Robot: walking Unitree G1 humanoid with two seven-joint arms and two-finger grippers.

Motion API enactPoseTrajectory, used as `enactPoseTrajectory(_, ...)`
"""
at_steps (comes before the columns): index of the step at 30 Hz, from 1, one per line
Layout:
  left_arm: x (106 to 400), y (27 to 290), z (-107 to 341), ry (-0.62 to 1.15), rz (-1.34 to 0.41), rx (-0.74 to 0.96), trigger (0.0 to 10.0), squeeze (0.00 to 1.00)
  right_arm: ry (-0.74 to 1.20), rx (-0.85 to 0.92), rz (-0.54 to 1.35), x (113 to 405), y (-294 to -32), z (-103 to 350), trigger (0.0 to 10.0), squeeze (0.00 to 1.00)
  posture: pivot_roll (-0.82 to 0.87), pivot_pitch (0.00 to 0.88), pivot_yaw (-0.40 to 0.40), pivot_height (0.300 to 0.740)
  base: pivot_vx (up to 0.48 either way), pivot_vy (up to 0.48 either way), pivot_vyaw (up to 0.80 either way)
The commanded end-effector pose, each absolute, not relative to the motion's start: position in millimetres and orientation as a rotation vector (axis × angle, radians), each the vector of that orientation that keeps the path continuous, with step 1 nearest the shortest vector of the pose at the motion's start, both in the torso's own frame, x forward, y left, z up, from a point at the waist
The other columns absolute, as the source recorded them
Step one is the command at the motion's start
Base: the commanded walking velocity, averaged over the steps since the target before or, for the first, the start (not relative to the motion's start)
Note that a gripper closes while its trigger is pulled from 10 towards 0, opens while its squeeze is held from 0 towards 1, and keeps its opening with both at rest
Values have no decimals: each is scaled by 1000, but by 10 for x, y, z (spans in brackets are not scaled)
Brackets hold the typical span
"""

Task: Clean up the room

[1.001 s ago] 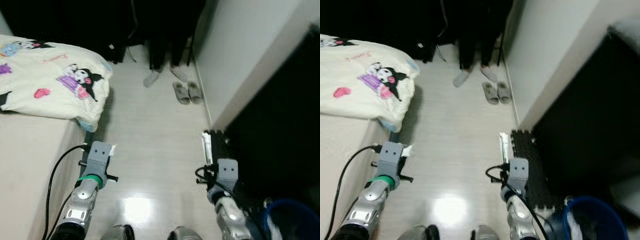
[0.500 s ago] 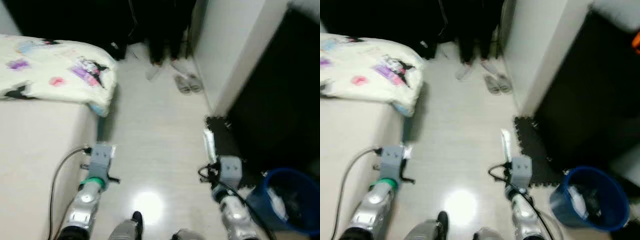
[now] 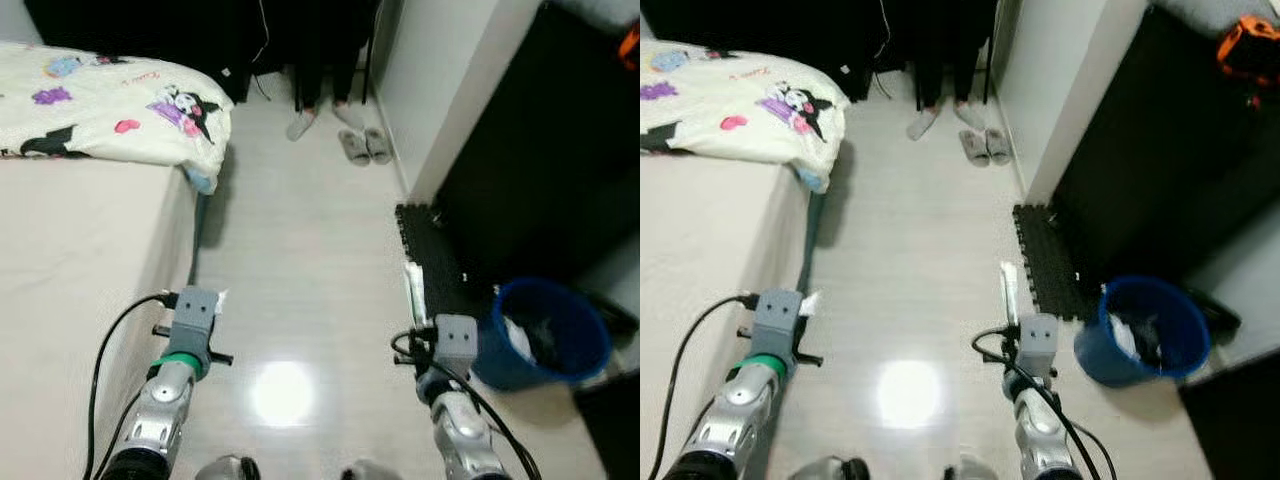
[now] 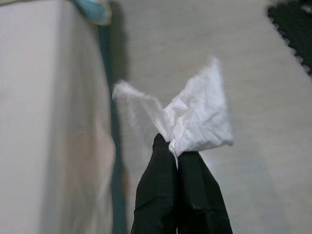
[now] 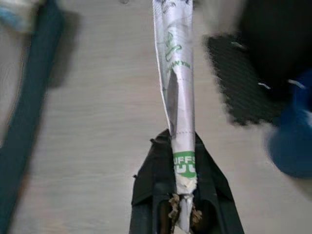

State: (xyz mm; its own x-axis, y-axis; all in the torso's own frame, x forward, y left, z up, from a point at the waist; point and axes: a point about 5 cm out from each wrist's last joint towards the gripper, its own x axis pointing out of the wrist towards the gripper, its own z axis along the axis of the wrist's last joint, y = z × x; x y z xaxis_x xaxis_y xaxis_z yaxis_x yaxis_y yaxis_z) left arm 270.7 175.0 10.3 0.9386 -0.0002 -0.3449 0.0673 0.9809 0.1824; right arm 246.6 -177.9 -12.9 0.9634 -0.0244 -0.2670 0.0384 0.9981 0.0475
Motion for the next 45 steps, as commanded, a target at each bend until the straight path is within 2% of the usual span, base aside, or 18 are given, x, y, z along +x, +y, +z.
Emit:
enactPoseTrajectory(1,2717,1724,101,352,-52,197,10000,0,287,60,-48,2434,-1801,-162,10000,0,43,30,-4,727,0,0,-788)
enactPoseTrajectory(30,2733,1682,104,355,-51,163,10000,0,285,71,-58,2444,-1815,-161,10000,0,43,28,-5,727,0,0,-788)
enactPoseTrajectory(45,2740,1701,113,346,-41,182,10000,0,278,55,-54,2442,-1816,-155,10000,0,46,30,-7,727,464,0,-53)
